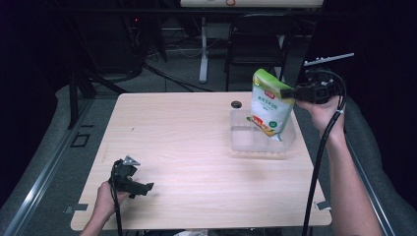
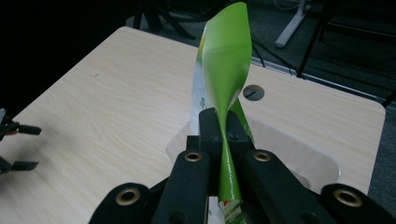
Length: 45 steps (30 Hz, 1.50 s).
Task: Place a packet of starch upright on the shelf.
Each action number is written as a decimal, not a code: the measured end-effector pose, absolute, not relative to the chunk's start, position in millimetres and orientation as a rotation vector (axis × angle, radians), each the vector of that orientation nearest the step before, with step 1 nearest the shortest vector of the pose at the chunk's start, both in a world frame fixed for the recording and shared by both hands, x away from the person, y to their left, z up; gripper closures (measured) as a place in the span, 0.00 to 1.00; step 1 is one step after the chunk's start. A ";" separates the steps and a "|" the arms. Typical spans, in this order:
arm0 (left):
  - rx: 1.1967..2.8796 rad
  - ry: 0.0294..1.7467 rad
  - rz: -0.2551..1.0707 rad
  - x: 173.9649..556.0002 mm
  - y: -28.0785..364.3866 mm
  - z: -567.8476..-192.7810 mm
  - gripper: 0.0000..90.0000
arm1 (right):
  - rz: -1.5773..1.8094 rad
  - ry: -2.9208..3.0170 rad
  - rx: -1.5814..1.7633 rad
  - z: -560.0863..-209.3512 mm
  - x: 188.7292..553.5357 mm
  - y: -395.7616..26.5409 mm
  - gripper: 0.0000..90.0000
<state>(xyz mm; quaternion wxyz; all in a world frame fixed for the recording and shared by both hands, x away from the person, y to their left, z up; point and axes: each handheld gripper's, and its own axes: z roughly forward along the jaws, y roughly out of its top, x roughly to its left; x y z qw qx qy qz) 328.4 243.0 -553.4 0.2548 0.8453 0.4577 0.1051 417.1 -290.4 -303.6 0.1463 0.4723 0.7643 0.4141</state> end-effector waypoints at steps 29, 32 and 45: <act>2.305 1.242 0.278 328.9 243.0 -553.3 0.01 | 1.097 1.991 1.525 -334.2 436.9 -323.9 1.00; 2.305 1.243 0.278 329.1 243.0 -553.3 0.01 | 1.076 1.985 1.533 -340.4 439.3 -324.2 1.00; 2.308 1.240 0.274 329.1 242.8 -553.4 0.01 | 1.076 1.960 1.562 -364.9 444.9 -325.3 1.00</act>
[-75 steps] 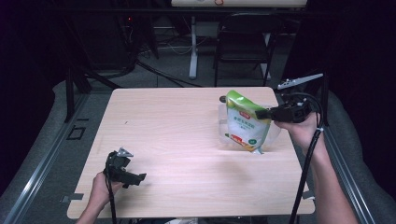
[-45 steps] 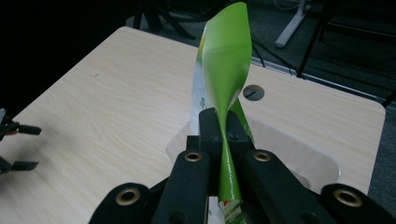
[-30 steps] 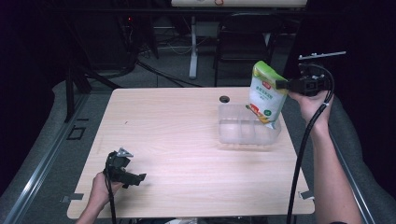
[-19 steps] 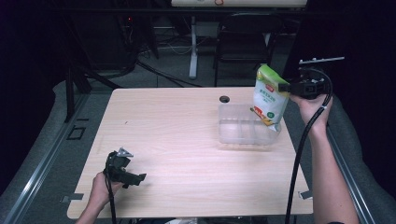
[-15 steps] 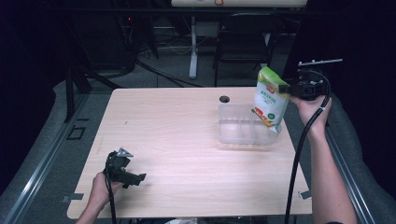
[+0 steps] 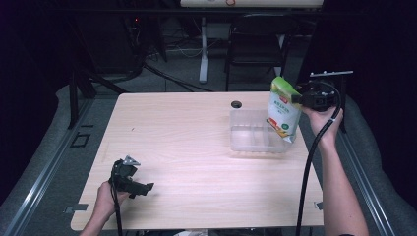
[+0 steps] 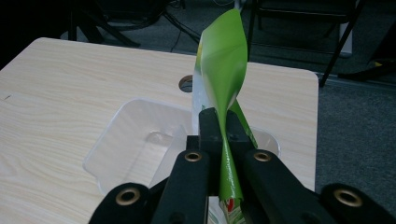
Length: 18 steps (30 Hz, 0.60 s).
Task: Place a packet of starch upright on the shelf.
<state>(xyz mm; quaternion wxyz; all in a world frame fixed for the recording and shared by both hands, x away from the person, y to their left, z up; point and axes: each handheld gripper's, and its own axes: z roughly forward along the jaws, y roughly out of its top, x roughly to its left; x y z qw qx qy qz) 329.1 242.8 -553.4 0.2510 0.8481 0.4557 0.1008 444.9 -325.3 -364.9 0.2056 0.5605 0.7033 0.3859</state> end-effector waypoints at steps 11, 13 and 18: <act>2.306 1.241 0.272 329.0 242.3 -553.5 0.01 | 1.106 1.957 1.553 -385.6 451.0 -326.1 1.00; 2.304 1.240 0.274 328.8 242.5 -553.5 0.01 | 1.113 1.951 1.555 -390.1 452.2 -327.2 1.00; 2.308 1.237 0.278 328.7 242.9 -553.1 0.01 | 1.108 1.955 1.579 -403.7 453.2 -329.9 1.00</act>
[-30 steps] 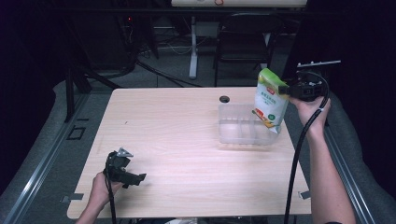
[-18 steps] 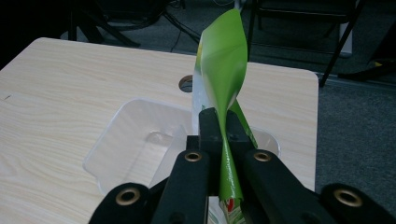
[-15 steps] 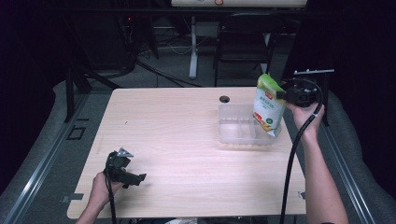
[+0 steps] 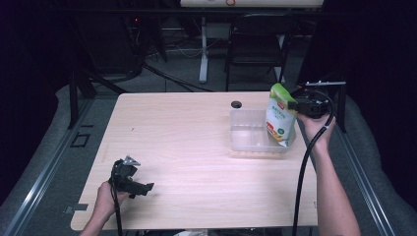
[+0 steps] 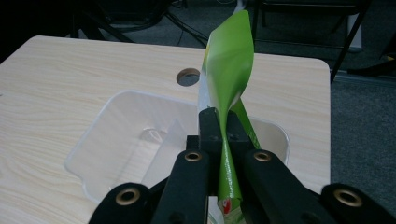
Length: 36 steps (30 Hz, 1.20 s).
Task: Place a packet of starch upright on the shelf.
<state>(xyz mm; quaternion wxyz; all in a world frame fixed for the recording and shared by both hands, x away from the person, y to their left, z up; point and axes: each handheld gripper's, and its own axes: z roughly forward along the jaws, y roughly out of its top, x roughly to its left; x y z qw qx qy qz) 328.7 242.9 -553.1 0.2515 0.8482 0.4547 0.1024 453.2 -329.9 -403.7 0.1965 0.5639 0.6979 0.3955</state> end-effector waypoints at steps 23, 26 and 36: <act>2.305 1.238 0.280 328.6 242.4 -553.1 0.01 | 0.978 1.932 1.629 -420.4 446.2 -348.7 0.88; 2.305 1.237 0.282 328.5 242.2 -553.4 0.01 | 0.970 1.932 1.641 -417.6 445.1 -350.3 0.75; 2.309 1.239 0.282 328.7 241.9 -553.6 0.01 | 0.960 1.996 1.626 -405.4 430.3 -356.2 0.34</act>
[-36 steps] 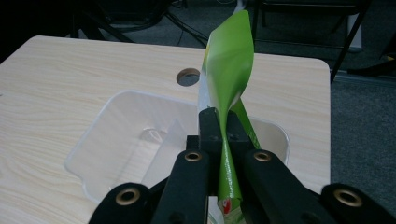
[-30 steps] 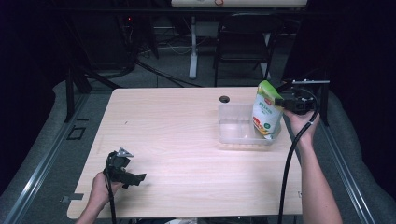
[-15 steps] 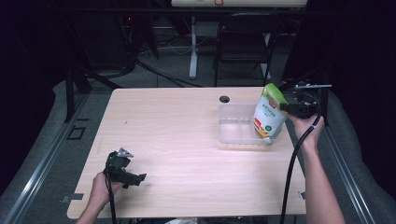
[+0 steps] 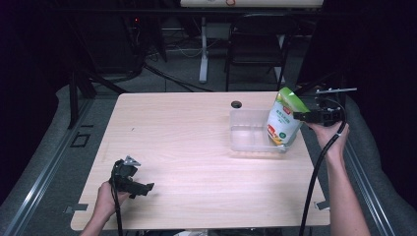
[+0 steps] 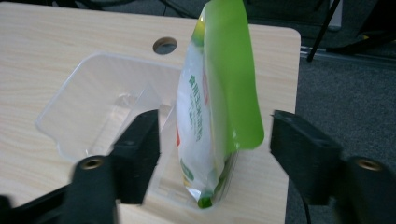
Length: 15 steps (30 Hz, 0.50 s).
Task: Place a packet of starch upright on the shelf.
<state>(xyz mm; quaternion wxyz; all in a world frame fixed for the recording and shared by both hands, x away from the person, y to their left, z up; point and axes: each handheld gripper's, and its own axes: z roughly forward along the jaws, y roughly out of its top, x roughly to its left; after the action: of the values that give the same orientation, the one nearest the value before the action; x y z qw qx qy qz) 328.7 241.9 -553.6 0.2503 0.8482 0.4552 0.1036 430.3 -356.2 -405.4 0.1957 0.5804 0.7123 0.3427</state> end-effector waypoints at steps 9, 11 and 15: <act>2.308 1.240 0.284 328.3 241.7 -553.5 0.01 | 0.966 2.074 1.584 -399.0 413.8 -354.1 0.16; 2.310 1.241 0.283 328.5 242.1 -553.5 0.01 | 0.974 2.079 1.577 -398.5 410.5 -352.8 0.13; 2.310 1.241 0.283 328.5 242.2 -553.5 0.01 | 0.986 2.109 1.552 -396.7 403.2 -349.5 0.07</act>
<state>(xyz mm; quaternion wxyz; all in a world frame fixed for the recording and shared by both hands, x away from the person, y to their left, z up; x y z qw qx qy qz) 328.5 242.2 -553.5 0.2494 0.8481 0.4557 0.1038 403.2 -349.5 -396.7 0.1708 0.5466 0.7426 0.3473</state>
